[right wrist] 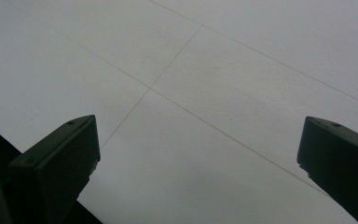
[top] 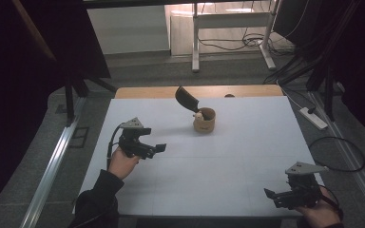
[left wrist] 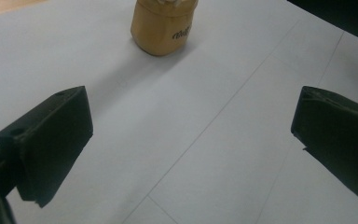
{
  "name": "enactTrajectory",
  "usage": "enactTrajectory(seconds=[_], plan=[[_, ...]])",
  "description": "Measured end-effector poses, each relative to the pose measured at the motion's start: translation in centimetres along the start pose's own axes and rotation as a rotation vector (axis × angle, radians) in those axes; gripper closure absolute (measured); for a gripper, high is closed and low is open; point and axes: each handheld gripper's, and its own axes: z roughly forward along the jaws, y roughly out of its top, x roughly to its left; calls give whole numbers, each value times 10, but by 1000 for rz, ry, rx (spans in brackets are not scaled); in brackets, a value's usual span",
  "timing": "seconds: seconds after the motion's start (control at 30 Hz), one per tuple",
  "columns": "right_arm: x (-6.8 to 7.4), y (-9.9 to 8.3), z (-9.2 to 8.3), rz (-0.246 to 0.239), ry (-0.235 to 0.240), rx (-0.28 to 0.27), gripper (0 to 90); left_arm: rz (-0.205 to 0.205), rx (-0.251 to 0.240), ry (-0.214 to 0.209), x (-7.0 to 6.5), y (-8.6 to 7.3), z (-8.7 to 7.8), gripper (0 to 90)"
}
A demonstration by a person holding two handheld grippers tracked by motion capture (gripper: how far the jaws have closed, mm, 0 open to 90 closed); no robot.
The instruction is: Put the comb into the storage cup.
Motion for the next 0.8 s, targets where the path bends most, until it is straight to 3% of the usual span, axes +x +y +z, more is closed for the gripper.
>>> enactTrajectory(seconds=[0.8], plan=[[0, 0, 0, -5, 1, 1, 0, -23, 24, 38, -12, -29, -21, 0]])
